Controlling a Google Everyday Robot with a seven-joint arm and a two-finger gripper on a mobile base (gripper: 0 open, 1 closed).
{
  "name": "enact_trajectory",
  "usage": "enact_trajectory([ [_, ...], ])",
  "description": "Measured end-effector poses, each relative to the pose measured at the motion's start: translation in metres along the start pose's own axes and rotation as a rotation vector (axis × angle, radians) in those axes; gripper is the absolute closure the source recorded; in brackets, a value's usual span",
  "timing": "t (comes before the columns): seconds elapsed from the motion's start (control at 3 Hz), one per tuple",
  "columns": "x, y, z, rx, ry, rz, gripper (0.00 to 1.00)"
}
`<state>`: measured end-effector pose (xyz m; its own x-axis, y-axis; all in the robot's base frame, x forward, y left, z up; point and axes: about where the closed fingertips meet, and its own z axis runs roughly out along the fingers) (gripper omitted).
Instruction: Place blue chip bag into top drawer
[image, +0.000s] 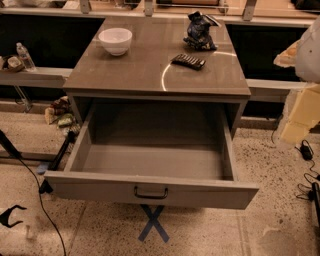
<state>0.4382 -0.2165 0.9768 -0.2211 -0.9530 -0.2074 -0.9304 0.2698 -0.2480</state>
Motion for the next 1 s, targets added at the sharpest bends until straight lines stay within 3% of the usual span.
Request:
enact_trajectory([
  [0.33, 0.0, 0.0, 0.0, 0.0, 0.0, 0.0, 0.0],
  [0.67, 0.001, -0.014, 0.002, 0.039, -0.03, 0.056, 0.0],
  [1.0, 0.004, -0.054, 0.015, 0.113, -0.109, 0.151, 0.0],
])
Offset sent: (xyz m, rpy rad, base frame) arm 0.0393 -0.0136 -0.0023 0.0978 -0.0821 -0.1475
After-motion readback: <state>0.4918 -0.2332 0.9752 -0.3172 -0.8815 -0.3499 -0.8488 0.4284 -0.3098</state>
